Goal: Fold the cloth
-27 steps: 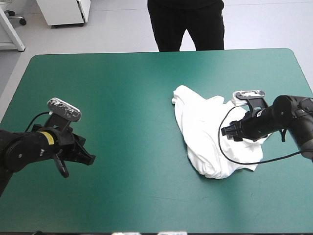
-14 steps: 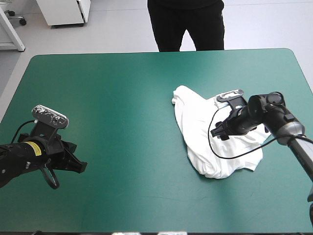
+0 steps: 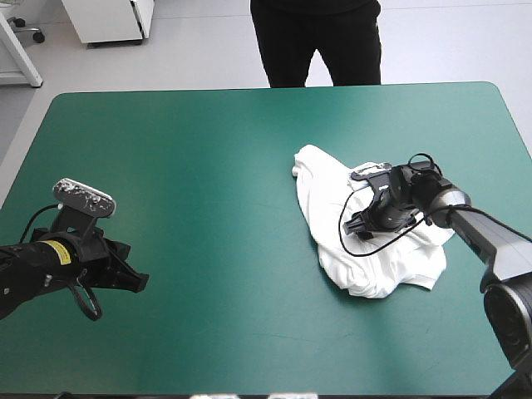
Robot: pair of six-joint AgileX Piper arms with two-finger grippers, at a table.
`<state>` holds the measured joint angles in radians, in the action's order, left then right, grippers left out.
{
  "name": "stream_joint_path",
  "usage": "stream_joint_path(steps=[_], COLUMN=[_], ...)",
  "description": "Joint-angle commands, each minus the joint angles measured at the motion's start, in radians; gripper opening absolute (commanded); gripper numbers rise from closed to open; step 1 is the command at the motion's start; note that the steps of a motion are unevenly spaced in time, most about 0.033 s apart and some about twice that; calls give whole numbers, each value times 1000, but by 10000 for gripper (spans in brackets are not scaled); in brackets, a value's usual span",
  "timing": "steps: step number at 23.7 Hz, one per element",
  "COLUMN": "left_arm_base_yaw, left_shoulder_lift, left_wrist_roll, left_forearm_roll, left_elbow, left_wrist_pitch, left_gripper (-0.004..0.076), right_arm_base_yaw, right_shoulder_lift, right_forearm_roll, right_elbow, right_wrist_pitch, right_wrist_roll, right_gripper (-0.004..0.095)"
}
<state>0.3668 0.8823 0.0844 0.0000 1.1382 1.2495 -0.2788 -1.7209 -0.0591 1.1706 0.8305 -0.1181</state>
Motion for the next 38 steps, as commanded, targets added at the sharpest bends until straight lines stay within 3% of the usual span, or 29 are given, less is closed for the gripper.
stream_joint_path(steps=[1,2,5,6,11,20,27,33,34,38], left_arm_base_yaw=[0,0,0,0,0,0,0,0,0,0], left_shoulder_lift=[-5,-5,-5,-5,-5,-5,-5,-5,-5,-5], left_wrist_roll=[-12,-12,-12,-12,-12,-14,-14,-16,-16,-28], left_forearm_roll=[-8,-8,-8,-8,-8,-14,-14,-14,-14,-17], left_elbow=[26,26,26,26,26,26,26,26,26,26], left_wrist_pitch=[-42,-42,-42,-44,-44,-52,-52,-52,-52,-52], left_gripper=[-9,-9,-9,-9,-9,-9,-9,-9,-9,-9], right_arm_base_yaw=[-1,-1,-1,-1,-20,-338,-530,-594,-594,-594], right_shoulder_lift=[-23,-31,-36,-32,-9,-4,-4,-4,-4,-4], right_forearm_roll=[-38,-66,-147,-186,-278,-262,-262,-216,-206,-191], right_elbow=[13,13,13,13,39,207,215,215,215,225], right_wrist_pitch=[-10,-5,12,14,65,106,141,144,146,194], right_wrist_roll=[-2,-2,-22,-54,-120,-109,-77,-56,-56,-32], right_gripper=[556,497,163,-22,-12,-13,-13,-6,19,424])
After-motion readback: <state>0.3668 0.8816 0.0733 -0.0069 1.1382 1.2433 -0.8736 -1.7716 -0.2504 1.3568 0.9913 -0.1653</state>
